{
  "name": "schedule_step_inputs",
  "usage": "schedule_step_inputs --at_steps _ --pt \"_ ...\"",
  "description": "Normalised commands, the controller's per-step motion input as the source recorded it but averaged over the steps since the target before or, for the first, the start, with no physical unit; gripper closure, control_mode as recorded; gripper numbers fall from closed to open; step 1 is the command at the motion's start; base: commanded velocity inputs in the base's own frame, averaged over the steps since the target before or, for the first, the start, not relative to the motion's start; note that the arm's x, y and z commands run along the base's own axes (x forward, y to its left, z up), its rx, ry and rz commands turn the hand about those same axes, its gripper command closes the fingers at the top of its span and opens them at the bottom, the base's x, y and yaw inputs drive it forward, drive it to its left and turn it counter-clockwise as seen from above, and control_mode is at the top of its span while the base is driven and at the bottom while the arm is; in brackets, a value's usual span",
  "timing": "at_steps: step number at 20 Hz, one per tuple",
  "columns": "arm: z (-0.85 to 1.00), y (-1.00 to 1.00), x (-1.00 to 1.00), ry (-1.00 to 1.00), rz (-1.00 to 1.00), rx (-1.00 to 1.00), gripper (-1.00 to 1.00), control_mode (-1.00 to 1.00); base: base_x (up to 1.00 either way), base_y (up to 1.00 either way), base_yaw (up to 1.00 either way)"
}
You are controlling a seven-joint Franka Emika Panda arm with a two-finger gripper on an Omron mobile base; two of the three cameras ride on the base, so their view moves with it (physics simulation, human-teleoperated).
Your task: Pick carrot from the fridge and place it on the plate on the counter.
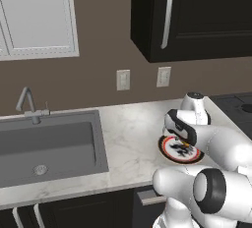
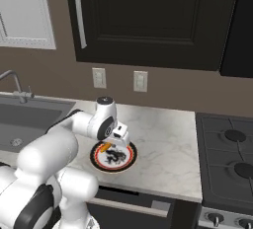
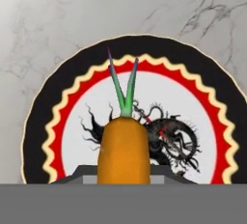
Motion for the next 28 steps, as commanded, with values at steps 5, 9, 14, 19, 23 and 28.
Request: schedule_step_inputs --at_steps 5,9,14,19,23,28 --pt "-0.22 0.0 0.0 0.03 0.0 0.0 1.0 -1.0 0.0 0.0 0.0" --pt "-0.28 0.0 0.0 0.0 0.0 0.0 1.0 -1.0 0.0 0.0 0.0" --pt "-0.27 -0.05 0.0 0.0 0.0 0.0 1.0 -1.0 0.0 0.0 0.0" --pt "-0.19 -0.02 0.0 0.0 0.0 0.0 1.0 -1.0 0.0 0.0 0.0" --pt "-0.03 0.0 0.0 0.0 0.0 0.0 1.0 -1.0 0.0 0.0 0.0" --pt "0.0 0.0 0.0 0.0 0.0 0.0 -1.0 -1.0 0.0 0.0 0.0"
